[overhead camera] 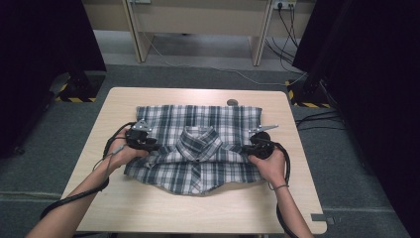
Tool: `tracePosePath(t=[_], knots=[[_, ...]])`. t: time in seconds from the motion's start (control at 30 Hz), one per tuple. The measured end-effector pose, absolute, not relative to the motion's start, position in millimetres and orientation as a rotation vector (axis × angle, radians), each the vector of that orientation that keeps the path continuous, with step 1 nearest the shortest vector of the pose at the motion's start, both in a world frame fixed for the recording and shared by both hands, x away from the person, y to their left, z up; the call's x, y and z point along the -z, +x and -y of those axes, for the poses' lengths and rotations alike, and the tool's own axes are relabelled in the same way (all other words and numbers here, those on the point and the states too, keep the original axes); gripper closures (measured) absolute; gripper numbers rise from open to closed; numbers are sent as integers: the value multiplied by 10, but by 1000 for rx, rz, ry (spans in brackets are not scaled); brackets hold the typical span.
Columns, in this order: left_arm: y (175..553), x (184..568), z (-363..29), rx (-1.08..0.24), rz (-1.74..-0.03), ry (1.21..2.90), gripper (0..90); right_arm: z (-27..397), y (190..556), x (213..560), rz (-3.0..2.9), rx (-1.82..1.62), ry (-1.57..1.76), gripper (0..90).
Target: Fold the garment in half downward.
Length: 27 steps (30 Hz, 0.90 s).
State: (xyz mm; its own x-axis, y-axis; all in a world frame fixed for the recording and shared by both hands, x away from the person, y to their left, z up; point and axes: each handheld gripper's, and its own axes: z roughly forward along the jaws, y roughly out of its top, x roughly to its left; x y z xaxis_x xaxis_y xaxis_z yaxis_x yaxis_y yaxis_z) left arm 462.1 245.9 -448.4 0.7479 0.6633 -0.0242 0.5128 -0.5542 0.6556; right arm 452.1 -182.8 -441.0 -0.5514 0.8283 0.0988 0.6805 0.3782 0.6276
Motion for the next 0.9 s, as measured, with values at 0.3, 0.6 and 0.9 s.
tracePosePath(t=[0.3,0.6,0.9], knots=[[4627,4568,-2393,-265,-846,2367,881,1833,4520,4422,-2404,-934,1345,880],[4423,4313,-2444,-321,-776,2238,893,1874,4390,4321,-2359,-1000,1316,881],[4270,4219,-2533,-356,-746,2168,893,1922,4236,4315,-2357,-1014,1283,880]])
